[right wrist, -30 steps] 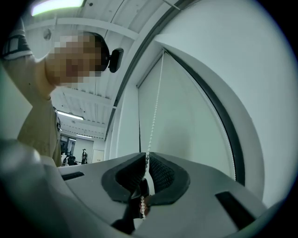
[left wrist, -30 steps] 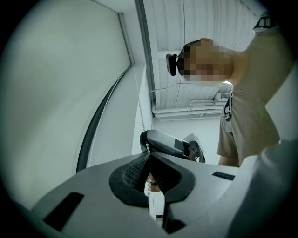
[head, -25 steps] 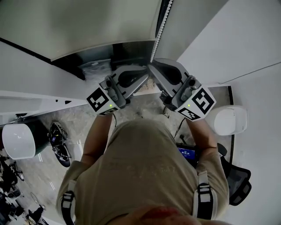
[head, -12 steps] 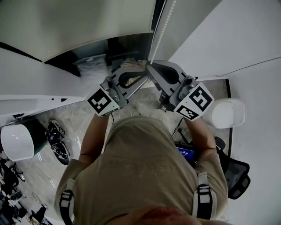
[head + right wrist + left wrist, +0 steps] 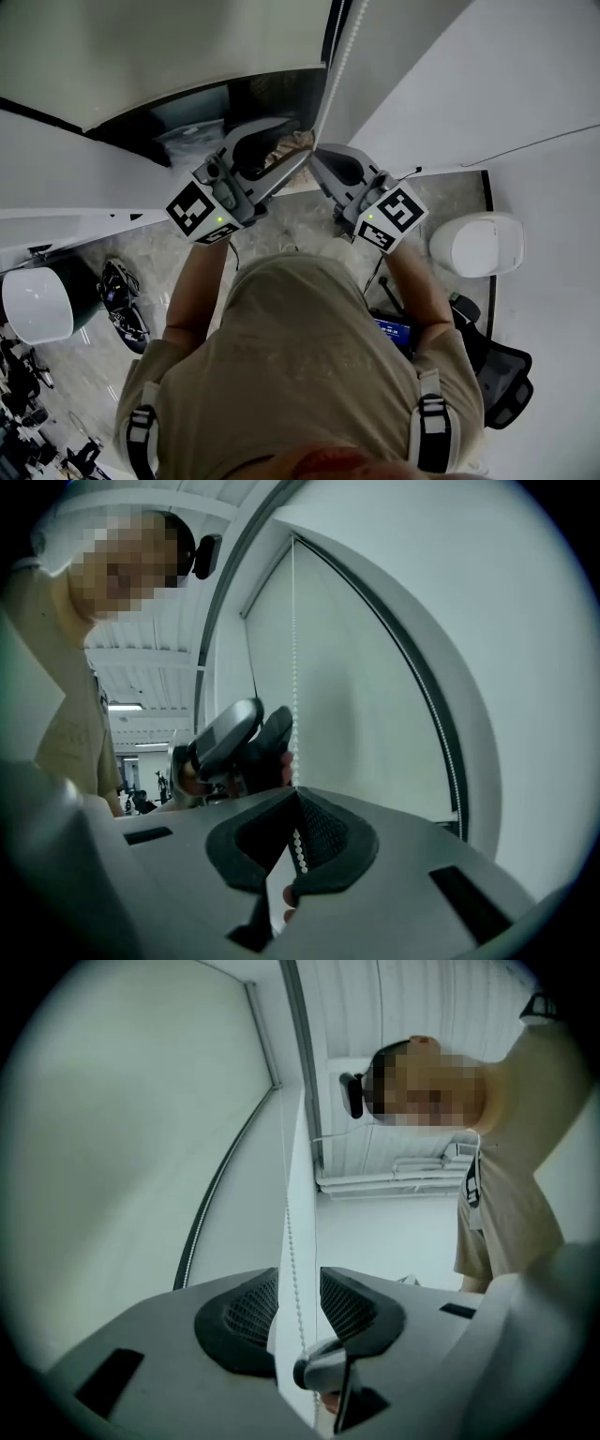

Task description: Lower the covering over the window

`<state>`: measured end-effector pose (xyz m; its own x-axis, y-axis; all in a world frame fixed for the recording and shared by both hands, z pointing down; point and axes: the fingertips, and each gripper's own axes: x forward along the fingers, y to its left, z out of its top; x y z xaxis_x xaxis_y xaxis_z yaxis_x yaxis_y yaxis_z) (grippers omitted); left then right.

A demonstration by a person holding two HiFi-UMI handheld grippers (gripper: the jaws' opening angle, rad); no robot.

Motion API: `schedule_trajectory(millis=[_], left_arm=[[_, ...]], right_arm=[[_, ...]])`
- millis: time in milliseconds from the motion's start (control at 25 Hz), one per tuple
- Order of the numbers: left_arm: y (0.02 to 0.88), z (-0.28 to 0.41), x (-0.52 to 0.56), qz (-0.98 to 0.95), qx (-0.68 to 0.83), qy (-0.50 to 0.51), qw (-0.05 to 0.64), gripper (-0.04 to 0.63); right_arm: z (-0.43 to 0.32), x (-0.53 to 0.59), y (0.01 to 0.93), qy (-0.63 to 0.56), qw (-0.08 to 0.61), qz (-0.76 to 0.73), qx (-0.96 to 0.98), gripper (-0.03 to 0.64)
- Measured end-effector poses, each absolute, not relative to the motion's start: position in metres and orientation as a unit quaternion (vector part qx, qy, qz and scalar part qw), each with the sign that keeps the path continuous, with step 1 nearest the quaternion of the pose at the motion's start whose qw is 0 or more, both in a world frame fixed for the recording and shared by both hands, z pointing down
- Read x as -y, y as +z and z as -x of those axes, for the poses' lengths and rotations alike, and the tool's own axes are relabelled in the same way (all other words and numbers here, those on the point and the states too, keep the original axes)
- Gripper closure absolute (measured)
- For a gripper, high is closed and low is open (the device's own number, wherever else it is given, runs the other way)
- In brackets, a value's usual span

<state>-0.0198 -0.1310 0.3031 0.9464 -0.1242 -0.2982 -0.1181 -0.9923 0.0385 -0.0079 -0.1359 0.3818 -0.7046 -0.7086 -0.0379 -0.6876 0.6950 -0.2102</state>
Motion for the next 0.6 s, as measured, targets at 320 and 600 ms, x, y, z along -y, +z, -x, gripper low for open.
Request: schedule_trajectory(millis=[320, 600], left_arm=[[0.306, 0.012, 0.155, -0.990, 0.085, -0.115, -0.013, 0.568], [0.313, 0.026, 0.151, -0.987, 0.102, -0.119, -0.029, 0.571]], right_arm=[[0.038, 0.148, 0.389, -0.101, 0.052, 0.343, -0.932, 0.606], [0.040, 0.129, 0.388, -0.063, 0.026, 0.280, -0.958, 0.512]])
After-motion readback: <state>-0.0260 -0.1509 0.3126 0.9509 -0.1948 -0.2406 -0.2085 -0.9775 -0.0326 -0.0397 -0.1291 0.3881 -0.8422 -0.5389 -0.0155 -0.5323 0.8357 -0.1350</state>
